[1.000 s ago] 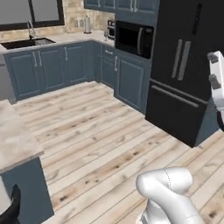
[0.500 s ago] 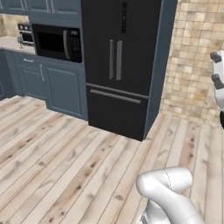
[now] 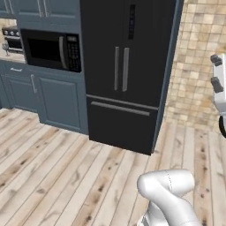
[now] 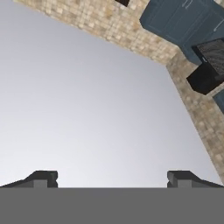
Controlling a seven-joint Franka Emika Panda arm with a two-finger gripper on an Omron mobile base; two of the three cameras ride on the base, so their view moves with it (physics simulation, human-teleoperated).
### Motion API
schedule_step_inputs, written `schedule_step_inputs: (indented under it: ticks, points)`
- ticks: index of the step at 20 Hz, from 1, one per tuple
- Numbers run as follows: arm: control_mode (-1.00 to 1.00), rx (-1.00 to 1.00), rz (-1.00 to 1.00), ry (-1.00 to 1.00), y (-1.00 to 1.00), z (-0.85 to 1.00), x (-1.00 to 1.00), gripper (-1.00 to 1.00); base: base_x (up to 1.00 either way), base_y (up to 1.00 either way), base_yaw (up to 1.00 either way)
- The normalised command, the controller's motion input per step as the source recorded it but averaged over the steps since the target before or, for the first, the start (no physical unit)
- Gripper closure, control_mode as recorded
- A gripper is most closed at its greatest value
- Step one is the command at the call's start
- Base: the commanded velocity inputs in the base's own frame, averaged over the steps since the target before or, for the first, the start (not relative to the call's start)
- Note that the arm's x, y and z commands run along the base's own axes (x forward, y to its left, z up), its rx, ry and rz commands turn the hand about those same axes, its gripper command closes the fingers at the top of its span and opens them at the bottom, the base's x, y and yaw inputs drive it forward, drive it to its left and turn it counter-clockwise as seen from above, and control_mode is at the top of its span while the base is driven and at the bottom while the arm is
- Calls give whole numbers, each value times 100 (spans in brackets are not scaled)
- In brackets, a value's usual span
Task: Retrieve the wine glasses from the counter and place one next to each plate.
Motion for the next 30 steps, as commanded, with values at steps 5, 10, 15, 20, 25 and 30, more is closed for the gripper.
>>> schedule_step_inputs:
  ticks: [5,10,15,20,25,30]
  points:
    - [100,0,0,0,0,0,0,-100,100,-30,1]
    - [100,0,0,0,0,0,0,-100,100,50,-8]
    - [100,0,0,0,0,0,0,-100,100,100,-23]
    - [100,0,0,0,0,0,0,-100,100,100,-27]
    - [100,0,0,0,0,0,0,-100,65,100,-21]
    - [100,0,0,0,0,0,0,-100,0,100,-13]
